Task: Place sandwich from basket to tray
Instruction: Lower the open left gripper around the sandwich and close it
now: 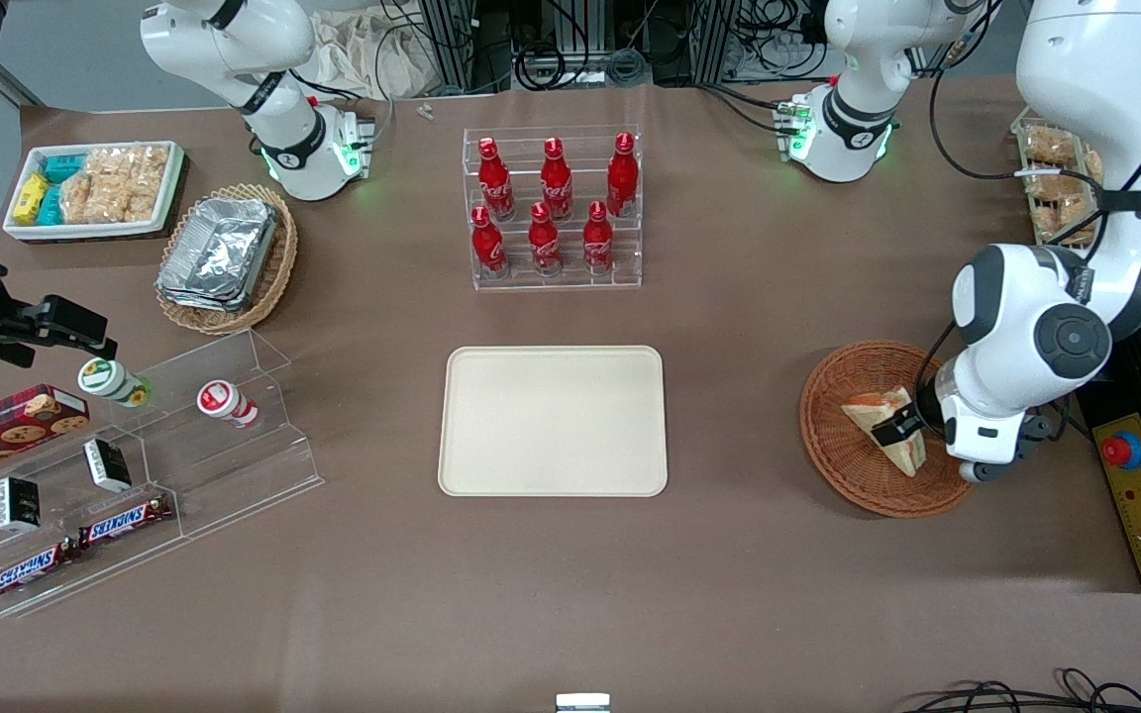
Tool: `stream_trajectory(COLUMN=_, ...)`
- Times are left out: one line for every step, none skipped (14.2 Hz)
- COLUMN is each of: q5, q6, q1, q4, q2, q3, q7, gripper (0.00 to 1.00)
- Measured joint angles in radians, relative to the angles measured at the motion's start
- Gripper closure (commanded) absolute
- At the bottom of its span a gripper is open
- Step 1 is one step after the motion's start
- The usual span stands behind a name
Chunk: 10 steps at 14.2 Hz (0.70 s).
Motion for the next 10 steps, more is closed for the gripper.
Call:
stream_trajectory(q5=0.0, q6=0.008, q1=0.001, q4=-0.01, q2=0.001, q3=0.002, q7=-0.001, gripper=0.0)
stream_trajectory(q5=0.0, q6=0.015, q1=0.002, q4=-0.02, q2=0.002, q3=0.002, q7=-0.002, gripper=0.0)
stream_trajectory(q5=0.0, q6=0.022, q1=0.002, q4=-0.028, q2=0.004, q3=0.003, q7=-0.004, gripper=0.0)
stream_trajectory(q5=0.0, q6=0.029, q1=0.002, q4=-0.034, q2=0.008, q3=0.003, q7=-0.008, gripper=0.0)
stream_trajectory(q5=0.0, q6=0.035, q1=0.002, q4=-0.038, q2=0.013, q3=0.003, q7=-0.012, gripper=0.0)
stream_trajectory(q5=0.0, q6=0.038, q1=0.002, q4=-0.041, q2=0.019, q3=0.003, q7=-0.014, gripper=0.0)
stream_trajectory(q5=0.0, q6=0.04, q1=0.002, q4=-0.041, q2=0.026, q3=0.004, q7=-0.016, gripper=0.0)
stream_trajectory(q5=0.0, q6=0.043, q1=0.002, q4=-0.041, q2=0.034, q3=0.007, q7=-0.018, gripper=0.0)
stream_trajectory(q5=0.0, q6=0.05, q1=0.002, q4=-0.042, q2=0.042, q3=0.012, q7=-0.021, gripper=0.0)
stream_trajectory(q5=0.0, q6=0.062, q1=0.002, q4=-0.042, q2=0.052, q3=0.016, q7=-0.028, gripper=0.03)
